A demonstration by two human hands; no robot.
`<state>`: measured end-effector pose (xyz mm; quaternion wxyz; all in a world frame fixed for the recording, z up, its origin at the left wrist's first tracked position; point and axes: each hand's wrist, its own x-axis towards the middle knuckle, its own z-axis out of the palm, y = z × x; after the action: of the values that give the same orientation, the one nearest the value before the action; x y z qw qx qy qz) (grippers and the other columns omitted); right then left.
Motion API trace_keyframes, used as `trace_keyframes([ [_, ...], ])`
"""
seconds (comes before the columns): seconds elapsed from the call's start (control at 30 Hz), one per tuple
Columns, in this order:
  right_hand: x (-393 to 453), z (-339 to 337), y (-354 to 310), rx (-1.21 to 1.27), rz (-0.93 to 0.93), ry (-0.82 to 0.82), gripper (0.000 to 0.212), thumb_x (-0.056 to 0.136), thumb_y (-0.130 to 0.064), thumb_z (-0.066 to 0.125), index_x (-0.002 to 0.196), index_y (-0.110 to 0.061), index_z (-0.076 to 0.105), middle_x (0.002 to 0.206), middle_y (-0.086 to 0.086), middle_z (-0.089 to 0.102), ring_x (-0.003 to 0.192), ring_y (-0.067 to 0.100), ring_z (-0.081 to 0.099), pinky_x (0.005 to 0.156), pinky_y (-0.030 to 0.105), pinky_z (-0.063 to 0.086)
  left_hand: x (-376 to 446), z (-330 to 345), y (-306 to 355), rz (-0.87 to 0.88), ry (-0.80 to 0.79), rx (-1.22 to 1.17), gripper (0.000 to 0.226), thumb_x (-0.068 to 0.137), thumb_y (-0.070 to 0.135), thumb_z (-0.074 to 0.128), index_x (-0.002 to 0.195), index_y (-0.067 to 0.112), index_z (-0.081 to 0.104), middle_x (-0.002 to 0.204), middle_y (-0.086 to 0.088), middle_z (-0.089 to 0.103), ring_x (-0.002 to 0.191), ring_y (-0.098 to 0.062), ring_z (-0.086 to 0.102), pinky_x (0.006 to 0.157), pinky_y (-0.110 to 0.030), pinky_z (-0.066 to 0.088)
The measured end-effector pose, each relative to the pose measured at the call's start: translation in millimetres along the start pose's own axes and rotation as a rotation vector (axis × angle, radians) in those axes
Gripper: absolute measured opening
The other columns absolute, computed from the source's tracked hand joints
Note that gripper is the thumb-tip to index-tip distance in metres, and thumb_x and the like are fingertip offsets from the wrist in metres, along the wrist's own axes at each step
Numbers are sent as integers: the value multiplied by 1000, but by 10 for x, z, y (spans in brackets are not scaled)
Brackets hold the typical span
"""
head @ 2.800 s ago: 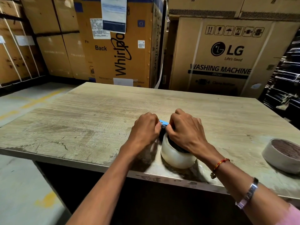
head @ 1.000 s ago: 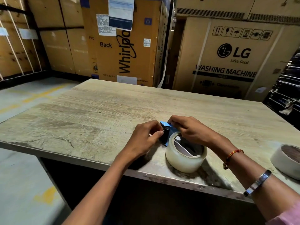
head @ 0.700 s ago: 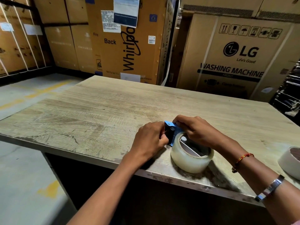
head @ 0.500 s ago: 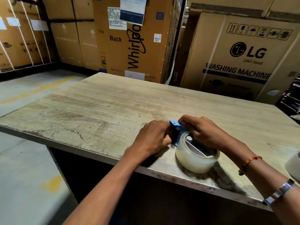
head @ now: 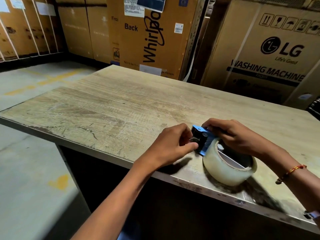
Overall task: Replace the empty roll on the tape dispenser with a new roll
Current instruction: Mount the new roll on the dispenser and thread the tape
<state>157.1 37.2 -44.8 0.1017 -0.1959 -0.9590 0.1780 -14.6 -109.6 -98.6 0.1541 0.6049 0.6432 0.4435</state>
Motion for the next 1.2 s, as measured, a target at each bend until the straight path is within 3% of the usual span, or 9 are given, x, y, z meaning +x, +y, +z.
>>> trace_keyframes([
  [0.13, -2, 32, 10, -36, -20, 29, 22, 106, -33, 39, 106, -31, 61, 90, -2, 73, 81, 21, 68, 74, 49, 53, 21, 87, 46, 39, 83, 140, 13, 90, 24, 68, 90, 12, 63, 91, -1, 64, 86, -21, 59, 78, -37, 49],
  [0.33, 9, 31, 21, -54, -65, 16, 57, 96, -70, 27, 88, -24, 58, 67, -2, 61, 63, 16, 56, 61, 40, 46, 20, 151, 101, 135, 37, 312, 9, 90, 15, 60, 91, 8, 54, 85, -4, 54, 77, -22, 48, 67, -31, 31],
  [0.43, 13, 32, 64, -61, -69, 25, 55, 97, -68, 29, 89, -24, 60, 69, -1, 63, 63, 17, 58, 60, 41, 47, 34, 203, 108, 153, 24, 424, 17, 89, 12, 55, 104, 5, 50, 94, -14, 61, 80, -29, 50, 67, -32, 29],
  [0.57, 11, 37, 66, -63, -68, 18, 49, 99, -63, 31, 91, -25, 62, 70, 0, 64, 63, 18, 59, 59, 43, 48, 11, 244, 79, 157, 48, 470, 25, 88, 12, 55, 112, 7, 48, 101, -13, 59, 90, -29, 50, 71, -31, 30],
  [0.73, -9, 18, 48, -54, -70, -4, 46, 101, -58, 33, 93, -24, 63, 70, 3, 64, 61, 20, 58, 59, 47, 47, -10, 116, 38, 124, 11, 319, 10, 88, 14, 59, 91, 10, 50, 83, -1, 56, 74, -21, 51, 63, -32, 36],
  [0.83, -40, -17, -19, 34, -24, 8, 42, 103, -52, 38, 100, -23, 67, 83, 1, 72, 77, 20, 67, 70, 49, 53, -19, 61, 29, 147, -2, 275, 7, 89, 16, 61, 87, 9, 59, 78, 2, 58, 72, -19, 55, 64, -31, 40],
  [0.93, -169, -86, -163, 82, 65, 228, 40, 97, -53, 45, 113, -24, 67, 102, -7, 74, 96, 12, 70, 81, 41, 58, -23, 55, 18, 151, 1, 248, 7, 89, 17, 62, 87, 10, 63, 76, 4, 58, 71, -17, 56, 65, -31, 42],
  [1.0, -383, -97, -260, 62, 108, 338, 46, 95, -60, 46, 119, -25, 65, 112, -10, 70, 103, 10, 67, 81, 36, 57, -23, 51, 3, 153, 0, 223, 7, 90, 17, 63, 87, 11, 64, 76, 5, 58, 71, -15, 56, 65, -29, 44],
  [1.2, -894, 238, -479, -165, 237, 312, 82, 70, -90, 45, 135, -39, 48, 133, -16, 48, 120, 13, 47, 96, 36, 46, -45, 44, 31, 142, -17, 196, 7, 92, 17, 62, 88, 11, 64, 78, 5, 58, 72, -14, 55, 67, -29, 44],
])
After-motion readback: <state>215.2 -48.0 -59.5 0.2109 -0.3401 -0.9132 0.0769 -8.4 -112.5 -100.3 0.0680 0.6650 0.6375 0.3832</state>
